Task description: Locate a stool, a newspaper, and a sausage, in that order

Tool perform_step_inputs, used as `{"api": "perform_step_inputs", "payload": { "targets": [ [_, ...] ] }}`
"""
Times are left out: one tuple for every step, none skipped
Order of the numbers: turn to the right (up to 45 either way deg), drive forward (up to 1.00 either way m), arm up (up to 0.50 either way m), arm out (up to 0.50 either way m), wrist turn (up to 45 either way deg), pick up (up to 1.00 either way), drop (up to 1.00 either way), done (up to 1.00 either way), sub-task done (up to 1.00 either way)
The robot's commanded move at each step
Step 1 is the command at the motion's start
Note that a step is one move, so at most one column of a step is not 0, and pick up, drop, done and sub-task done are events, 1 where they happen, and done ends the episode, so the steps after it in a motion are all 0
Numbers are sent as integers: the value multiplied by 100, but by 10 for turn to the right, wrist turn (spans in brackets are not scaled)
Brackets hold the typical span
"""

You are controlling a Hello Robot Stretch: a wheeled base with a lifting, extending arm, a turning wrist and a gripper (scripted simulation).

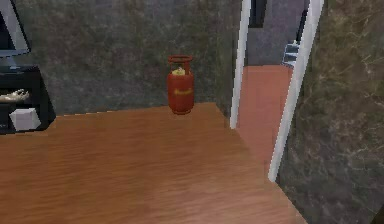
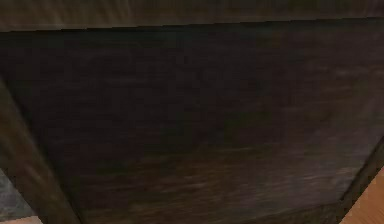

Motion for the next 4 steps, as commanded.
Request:
{"api": "perform_step_inputs", "payload": {
  "targets": [
    [60,0,0,0,0,0,0,0,0],
    [0,20,0,0,0,0,0,0,0],
    [60,0,0,0,0,0,0,0,0],
    [0,100,0,0,0,0,0,0,0]
  ]
}}
